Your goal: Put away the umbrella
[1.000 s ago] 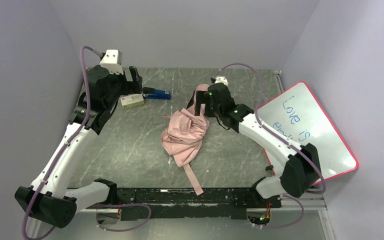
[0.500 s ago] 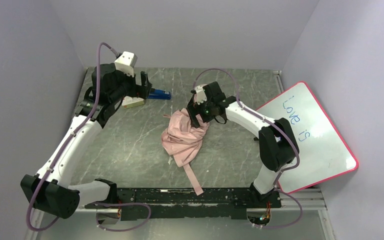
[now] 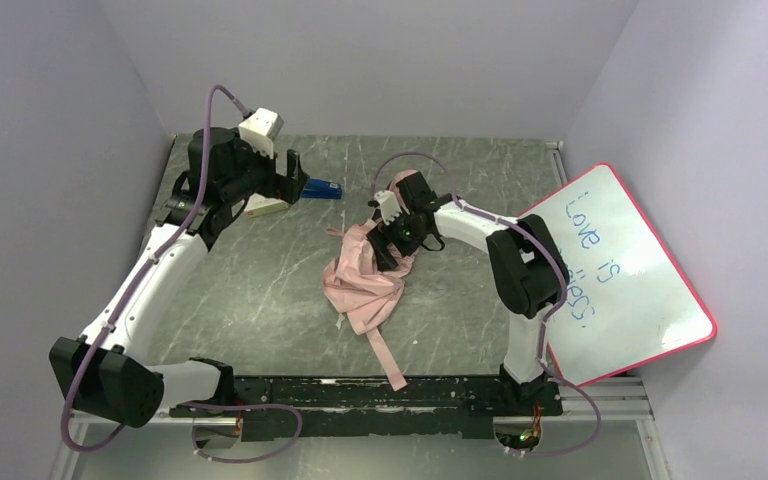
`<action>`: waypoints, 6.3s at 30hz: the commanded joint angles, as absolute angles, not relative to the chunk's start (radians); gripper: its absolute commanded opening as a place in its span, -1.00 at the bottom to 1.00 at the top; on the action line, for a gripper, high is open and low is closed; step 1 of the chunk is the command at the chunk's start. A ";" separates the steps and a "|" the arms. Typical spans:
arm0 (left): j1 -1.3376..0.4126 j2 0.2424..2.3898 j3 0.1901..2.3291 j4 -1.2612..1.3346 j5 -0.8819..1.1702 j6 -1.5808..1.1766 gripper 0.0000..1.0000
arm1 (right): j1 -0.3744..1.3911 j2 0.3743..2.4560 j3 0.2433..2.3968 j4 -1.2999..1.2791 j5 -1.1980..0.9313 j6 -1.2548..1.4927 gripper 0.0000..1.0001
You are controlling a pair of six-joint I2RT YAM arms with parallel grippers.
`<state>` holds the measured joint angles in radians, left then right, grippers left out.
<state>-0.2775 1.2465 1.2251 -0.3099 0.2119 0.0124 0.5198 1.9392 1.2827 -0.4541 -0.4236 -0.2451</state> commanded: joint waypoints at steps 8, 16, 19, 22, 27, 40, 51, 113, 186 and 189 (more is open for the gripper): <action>-0.259 1.230 1.165 -0.271 0.277 0.080 0.99 | 0.570 1.969 1.213 -0.404 -0.256 -0.324 0.10; -0.245 1.225 1.172 -0.279 0.273 0.143 0.99 | 0.711 1.957 1.195 -0.334 -0.019 -0.371 -0.24; -0.235 1.209 1.165 -0.278 0.274 0.160 0.99 | 0.768 1.945 1.158 -0.255 0.094 -0.380 -0.17; -0.221 1.193 1.154 -0.284 0.281 0.170 0.99 | 0.806 1.930 1.124 -0.195 0.148 -0.388 -0.15; -0.205 1.173 1.139 -0.308 0.310 0.183 0.99 | 0.883 1.923 1.059 -0.104 0.205 -0.463 -0.14; -0.198 1.133 1.114 -0.294 0.333 0.181 0.99 | 0.977 1.917 0.957 0.041 0.339 -0.596 -0.42; -0.198 1.216 1.163 -0.286 0.501 0.269 0.99 | 1.087 1.869 0.717 0.405 0.424 -0.937 -0.64; -0.470 1.154 0.994 -0.653 0.784 0.944 0.99 | 1.294 2.080 0.632 0.747 0.699 -1.075 -0.83; -0.602 1.880 1.107 -0.652 0.553 1.089 0.99 | 1.341 2.129 0.577 1.031 0.764 -1.213 -0.88; -0.630 1.902 1.106 -0.684 0.521 1.091 0.99 | 1.342 2.130 0.580 1.042 0.769 -1.213 -0.88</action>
